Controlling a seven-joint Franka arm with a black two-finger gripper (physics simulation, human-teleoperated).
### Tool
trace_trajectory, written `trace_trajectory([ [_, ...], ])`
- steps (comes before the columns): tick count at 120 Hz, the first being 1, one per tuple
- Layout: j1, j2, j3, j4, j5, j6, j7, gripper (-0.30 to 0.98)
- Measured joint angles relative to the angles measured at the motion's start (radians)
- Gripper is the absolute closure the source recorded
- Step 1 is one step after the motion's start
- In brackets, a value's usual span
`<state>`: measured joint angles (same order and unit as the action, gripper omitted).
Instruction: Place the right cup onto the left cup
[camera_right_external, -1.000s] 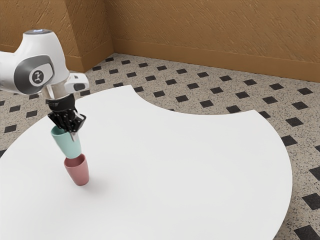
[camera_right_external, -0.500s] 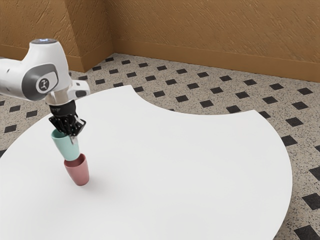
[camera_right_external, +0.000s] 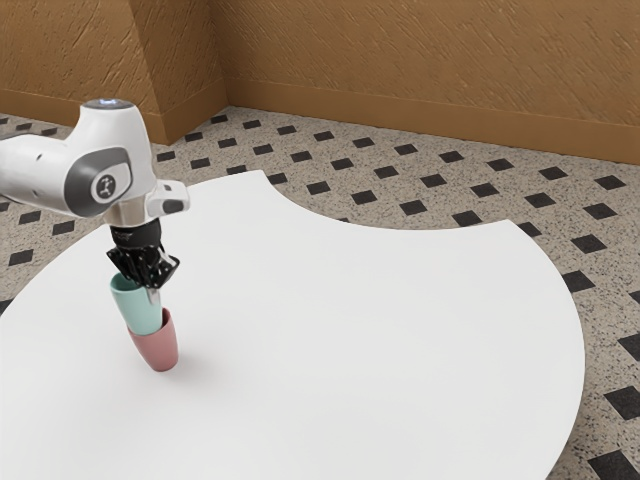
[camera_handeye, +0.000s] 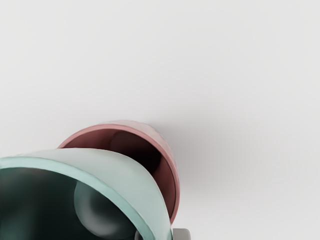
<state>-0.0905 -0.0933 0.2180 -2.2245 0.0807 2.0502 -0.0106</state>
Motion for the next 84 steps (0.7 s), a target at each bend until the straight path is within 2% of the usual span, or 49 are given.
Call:
trace_trajectory([
  [31,0.0,0.023,0.0,0.0,0.0,0.017,-0.002,0.79],
  [39,0.0,0.029,0.0,0.0,-0.002,0.021,-0.003,0.75],
  [46,0.0,0.031,0.0,0.0,-0.006,0.025,-0.002,0.67],
  [65,0.001,0.036,0.0,-0.001,-0.011,0.037,0.001,0.34],
  [84,0.0,0.031,0.0,-0.002,-0.012,0.042,0.003,0.16],
])
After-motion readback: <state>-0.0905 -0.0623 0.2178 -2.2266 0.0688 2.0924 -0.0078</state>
